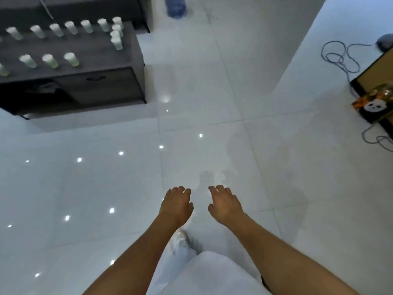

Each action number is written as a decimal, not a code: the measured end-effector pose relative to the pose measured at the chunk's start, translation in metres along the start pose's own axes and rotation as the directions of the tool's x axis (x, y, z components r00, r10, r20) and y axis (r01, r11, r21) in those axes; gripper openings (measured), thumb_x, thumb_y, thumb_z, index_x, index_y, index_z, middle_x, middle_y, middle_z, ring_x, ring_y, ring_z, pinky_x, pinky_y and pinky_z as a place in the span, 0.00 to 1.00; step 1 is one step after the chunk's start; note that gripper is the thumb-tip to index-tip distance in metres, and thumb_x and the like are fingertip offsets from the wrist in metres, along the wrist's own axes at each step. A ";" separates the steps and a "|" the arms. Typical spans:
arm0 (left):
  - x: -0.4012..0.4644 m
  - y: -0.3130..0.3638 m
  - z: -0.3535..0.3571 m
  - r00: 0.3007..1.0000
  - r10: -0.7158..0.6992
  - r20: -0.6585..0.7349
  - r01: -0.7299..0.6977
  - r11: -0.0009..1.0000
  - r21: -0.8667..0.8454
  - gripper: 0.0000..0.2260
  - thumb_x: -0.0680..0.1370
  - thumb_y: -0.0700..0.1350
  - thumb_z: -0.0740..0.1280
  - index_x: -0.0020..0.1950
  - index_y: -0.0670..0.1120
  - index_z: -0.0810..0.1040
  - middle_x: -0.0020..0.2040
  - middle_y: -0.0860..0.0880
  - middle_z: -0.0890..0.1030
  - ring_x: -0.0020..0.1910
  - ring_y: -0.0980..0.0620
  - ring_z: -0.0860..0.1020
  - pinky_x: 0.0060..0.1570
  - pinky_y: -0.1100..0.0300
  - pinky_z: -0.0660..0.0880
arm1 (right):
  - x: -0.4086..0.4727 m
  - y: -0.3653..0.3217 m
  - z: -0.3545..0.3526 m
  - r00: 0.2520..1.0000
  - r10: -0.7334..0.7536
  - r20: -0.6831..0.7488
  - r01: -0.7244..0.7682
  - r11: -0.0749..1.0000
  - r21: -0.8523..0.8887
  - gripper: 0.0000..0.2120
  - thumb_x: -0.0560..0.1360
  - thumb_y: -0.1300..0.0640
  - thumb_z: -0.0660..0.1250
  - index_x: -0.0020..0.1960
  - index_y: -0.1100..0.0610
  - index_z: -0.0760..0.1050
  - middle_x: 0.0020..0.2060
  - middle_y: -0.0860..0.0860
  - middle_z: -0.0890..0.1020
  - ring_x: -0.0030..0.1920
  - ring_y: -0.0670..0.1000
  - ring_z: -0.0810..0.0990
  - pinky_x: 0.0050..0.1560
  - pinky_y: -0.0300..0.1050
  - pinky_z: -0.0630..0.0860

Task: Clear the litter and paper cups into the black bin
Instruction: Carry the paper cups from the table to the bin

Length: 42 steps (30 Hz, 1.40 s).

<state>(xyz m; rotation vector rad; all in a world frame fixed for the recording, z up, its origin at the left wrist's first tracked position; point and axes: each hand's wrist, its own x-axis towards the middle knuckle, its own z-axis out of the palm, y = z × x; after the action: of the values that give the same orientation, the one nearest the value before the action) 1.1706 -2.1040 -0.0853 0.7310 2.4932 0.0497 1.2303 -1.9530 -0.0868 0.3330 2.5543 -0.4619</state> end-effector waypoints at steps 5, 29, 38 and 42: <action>0.021 -0.114 -0.049 0.992 -0.124 -0.037 0.122 0.991 -0.059 0.20 0.81 0.50 0.56 0.72 0.45 0.65 0.68 0.46 0.71 0.66 0.47 0.68 0.69 0.56 0.61 | 0.082 -0.107 -0.030 0.988 -0.156 0.006 0.156 0.984 -0.083 0.24 0.78 0.55 0.59 0.73 0.55 0.61 0.65 0.55 0.70 0.63 0.57 0.71 0.58 0.50 0.72; 0.259 -0.391 -0.259 0.826 -0.559 -0.075 0.486 0.773 -0.407 0.19 0.80 0.49 0.58 0.69 0.45 0.68 0.64 0.46 0.73 0.63 0.47 0.71 0.62 0.58 0.67 | 0.477 -0.336 -0.237 0.880 -0.441 0.178 0.473 0.849 -0.234 0.26 0.78 0.55 0.59 0.75 0.55 0.58 0.70 0.55 0.65 0.66 0.57 0.67 0.60 0.51 0.71; 0.333 -0.528 -0.307 0.814 -0.578 -0.059 0.500 0.748 -0.435 0.19 0.80 0.49 0.59 0.69 0.45 0.69 0.65 0.46 0.73 0.64 0.48 0.71 0.62 0.58 0.67 | 0.598 -0.446 -0.262 0.880 -0.430 0.202 0.471 0.843 -0.260 0.25 0.78 0.55 0.60 0.73 0.55 0.60 0.68 0.55 0.68 0.64 0.58 0.68 0.59 0.52 0.71; 0.367 -0.607 -0.340 0.828 -0.555 -0.079 0.472 0.766 -0.435 0.19 0.80 0.49 0.58 0.70 0.45 0.68 0.65 0.46 0.73 0.64 0.47 0.70 0.62 0.58 0.67 | 0.656 -0.516 -0.273 0.889 -0.415 0.193 0.454 0.854 -0.256 0.25 0.77 0.55 0.60 0.73 0.55 0.60 0.68 0.55 0.68 0.64 0.57 0.69 0.60 0.51 0.72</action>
<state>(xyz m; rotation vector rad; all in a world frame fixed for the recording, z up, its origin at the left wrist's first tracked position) 0.4401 -2.3967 -0.0812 -0.1590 2.6653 0.4400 0.3948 -2.2242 -0.0821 -0.3861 2.5116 -0.2411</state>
